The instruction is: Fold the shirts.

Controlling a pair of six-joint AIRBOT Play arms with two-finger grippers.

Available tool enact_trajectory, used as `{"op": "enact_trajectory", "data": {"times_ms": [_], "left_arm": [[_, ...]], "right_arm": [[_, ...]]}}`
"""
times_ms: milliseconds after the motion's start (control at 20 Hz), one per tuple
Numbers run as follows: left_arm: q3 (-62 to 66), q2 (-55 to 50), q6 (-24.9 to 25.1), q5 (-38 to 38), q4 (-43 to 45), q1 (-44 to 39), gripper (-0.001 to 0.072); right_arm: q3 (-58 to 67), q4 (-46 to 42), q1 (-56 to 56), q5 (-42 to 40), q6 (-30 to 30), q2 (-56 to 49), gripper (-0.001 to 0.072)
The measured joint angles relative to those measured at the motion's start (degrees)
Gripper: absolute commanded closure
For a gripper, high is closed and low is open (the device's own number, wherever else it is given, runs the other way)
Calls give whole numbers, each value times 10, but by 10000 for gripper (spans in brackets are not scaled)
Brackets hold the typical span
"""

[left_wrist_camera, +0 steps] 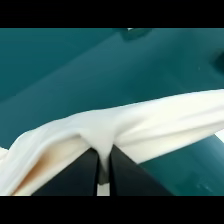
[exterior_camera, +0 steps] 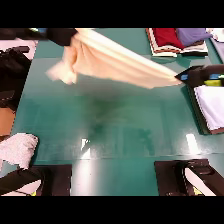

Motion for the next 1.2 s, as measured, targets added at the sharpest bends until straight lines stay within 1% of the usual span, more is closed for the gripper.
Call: {"op": "enact_trajectory", "data": {"times_ms": [100, 250, 400, 450, 500, 550, 650, 750, 850, 1050, 1200], "left_arm": [[11, 21, 9, -9, 11, -21, 680], [11, 11, 19, -44, 22, -58, 679], [-27, -31, 29, -82, 22, -91, 677], [-48, -47, 31, -84, 21, -99, 648], [-75, -65, 33, -89, 15, -104, 346], [-100, -80, 33, -88, 8, -109, 130], [-148, -105, 31, -81, -6, -112, 131], [-174, -116, 20, -72, -13, -97, 131], [-189, -115, 3, -61, -16, -57, 131], [-215, -108, -42, -44, -26, 63, 131], [-278, -107, -57, -37, -55, 117, 131]], "right_arm": [[39, -9, -4, 26, 19, 10, 696], [58, -16, -7, 59, 37, 13, 696], [23, -16, -7, 75, 45, 11, 696], [1, -16, -7, 77, 47, 11, 696], [-21, -16, -7, 77, 48, 11, 696], [-46, -16, -7, 73, 49, 11, 696], [-90, -16, -7, 59, 49, 11, 696], [-122, -16, -7, 45, 50, 10, 696], [-140, -16, -7, 37, 50, 10, 696], [-156, -14, -7, 20, 50, 10, 696], [-160, -14, -7, 8, 50, 10, 696]]}}
